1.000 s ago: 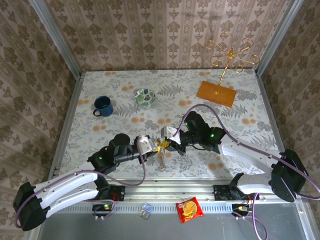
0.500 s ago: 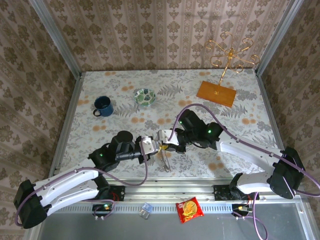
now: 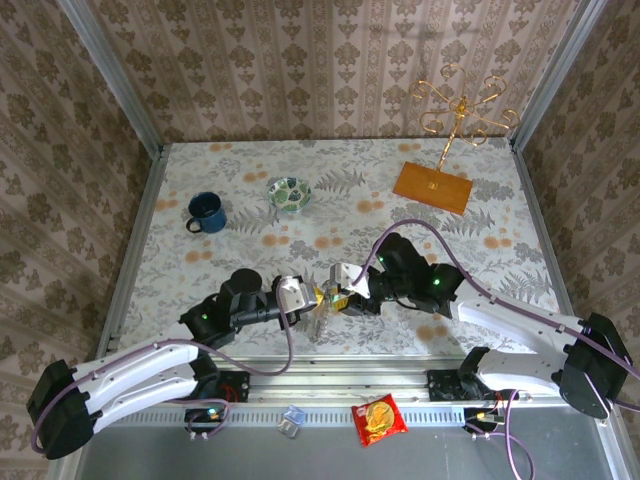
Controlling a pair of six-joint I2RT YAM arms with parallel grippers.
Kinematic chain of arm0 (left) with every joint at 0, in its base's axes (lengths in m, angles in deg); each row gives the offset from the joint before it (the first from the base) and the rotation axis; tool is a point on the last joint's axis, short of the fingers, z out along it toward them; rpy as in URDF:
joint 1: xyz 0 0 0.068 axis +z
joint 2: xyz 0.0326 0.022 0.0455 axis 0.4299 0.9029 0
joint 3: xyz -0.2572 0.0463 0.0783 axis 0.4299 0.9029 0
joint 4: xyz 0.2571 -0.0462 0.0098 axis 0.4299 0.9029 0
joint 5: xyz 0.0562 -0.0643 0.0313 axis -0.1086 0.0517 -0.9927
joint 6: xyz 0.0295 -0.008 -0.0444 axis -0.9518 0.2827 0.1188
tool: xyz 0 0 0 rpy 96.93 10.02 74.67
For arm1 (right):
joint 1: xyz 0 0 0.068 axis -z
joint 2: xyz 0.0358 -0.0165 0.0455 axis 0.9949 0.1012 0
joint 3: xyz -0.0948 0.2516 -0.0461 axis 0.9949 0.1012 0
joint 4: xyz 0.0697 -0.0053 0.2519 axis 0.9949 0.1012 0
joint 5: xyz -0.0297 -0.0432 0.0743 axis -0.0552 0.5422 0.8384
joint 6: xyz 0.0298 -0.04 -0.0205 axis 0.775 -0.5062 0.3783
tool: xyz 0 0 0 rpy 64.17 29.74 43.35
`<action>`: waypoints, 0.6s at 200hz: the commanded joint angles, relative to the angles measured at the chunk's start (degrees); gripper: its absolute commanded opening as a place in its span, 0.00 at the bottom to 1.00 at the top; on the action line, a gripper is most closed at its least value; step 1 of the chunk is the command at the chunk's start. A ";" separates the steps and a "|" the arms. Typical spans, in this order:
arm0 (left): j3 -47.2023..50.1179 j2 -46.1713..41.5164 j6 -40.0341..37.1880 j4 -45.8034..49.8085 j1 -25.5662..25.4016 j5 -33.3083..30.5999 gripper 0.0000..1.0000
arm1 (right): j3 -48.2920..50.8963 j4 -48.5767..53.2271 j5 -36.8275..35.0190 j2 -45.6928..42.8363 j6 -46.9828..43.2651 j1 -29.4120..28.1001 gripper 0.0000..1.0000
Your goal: Put the keys on the keyring
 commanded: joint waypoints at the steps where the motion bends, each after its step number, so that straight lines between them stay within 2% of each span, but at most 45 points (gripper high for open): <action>1: 0.33 -1.18 1.52 -4.81 -0.38 1.71 0.00 | 0.55 -1.81 -1.64 -1.03 2.24 0.19 0.27; 57: 0.87 -1.35 1.85 -5.99 -0.39 2.47 0.00 | 0.00 -3.58 -5.04 0.47 2.78 0.20 0.19; 120: 1.47 -1.27 1.77 -6.93 -0.48 2.06 0.00 | 3.28 -8.13 -1.51 -4.30 4.70 1.46 0.31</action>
